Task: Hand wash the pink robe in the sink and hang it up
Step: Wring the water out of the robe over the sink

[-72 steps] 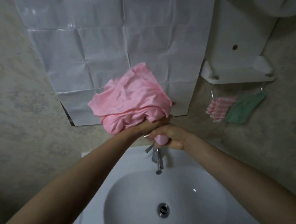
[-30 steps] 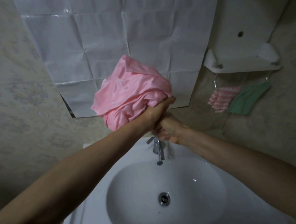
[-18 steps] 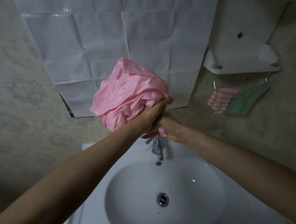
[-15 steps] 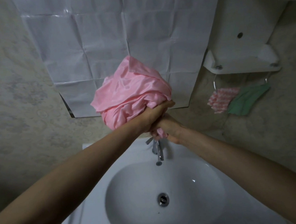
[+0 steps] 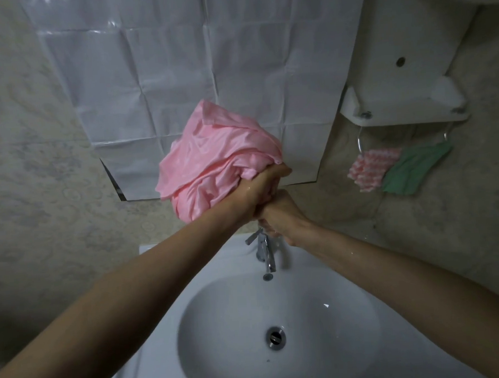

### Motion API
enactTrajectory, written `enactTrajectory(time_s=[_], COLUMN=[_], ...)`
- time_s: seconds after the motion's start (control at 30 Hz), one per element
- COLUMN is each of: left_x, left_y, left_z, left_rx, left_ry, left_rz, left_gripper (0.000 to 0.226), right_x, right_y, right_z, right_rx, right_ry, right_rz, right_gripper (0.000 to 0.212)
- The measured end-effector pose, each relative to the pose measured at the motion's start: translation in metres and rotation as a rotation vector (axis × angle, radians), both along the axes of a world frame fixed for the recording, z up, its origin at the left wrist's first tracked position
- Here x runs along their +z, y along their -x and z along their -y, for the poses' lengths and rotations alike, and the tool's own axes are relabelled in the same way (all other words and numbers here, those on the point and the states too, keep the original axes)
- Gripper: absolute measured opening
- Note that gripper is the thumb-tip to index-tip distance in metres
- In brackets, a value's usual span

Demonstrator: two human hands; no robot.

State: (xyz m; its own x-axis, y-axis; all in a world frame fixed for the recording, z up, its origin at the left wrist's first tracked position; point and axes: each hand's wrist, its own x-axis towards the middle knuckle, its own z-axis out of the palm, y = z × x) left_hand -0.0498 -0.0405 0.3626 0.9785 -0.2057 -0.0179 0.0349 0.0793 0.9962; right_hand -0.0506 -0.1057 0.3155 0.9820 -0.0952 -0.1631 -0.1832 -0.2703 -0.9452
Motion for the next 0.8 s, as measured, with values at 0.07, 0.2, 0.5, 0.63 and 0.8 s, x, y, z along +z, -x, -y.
enactTrajectory(time_s=[0.07, 0.2, 0.5, 0.63, 0.8], left_x=[-0.001, -0.007, -0.004, -0.003, -0.006], left_y=[0.002, 0.002, 0.000, 0.008, 0.011], left_z=[0.002, 0.002, 0.000, 0.001, 0.004], left_rx=[0.015, 0.004, 0.010, 0.043, 0.076], left_ry=[0.073, 0.113, 0.063, 0.072, 0.127], left_rz=[0.017, -0.040, -0.094, -0.062, -0.020], left_gripper=[0.043, 0.050, 0.021, 0.006, 0.049], right_x=[0.000, 0.002, 0.005, 0.000, -0.009], right_y=[0.003, 0.007, 0.014, 0.013, 0.004], right_z=[-0.001, -0.003, -0.004, -0.006, -0.008], right_rx=[-0.011, -0.020, -0.037, -0.048, -0.080], right_ry=[-0.021, -0.061, -0.133, -0.125, -0.125], right_rz=[0.014, 0.046, -0.018, -0.015, 0.061], right_gripper=[0.030, 0.039, 0.037, 0.033, 0.036])
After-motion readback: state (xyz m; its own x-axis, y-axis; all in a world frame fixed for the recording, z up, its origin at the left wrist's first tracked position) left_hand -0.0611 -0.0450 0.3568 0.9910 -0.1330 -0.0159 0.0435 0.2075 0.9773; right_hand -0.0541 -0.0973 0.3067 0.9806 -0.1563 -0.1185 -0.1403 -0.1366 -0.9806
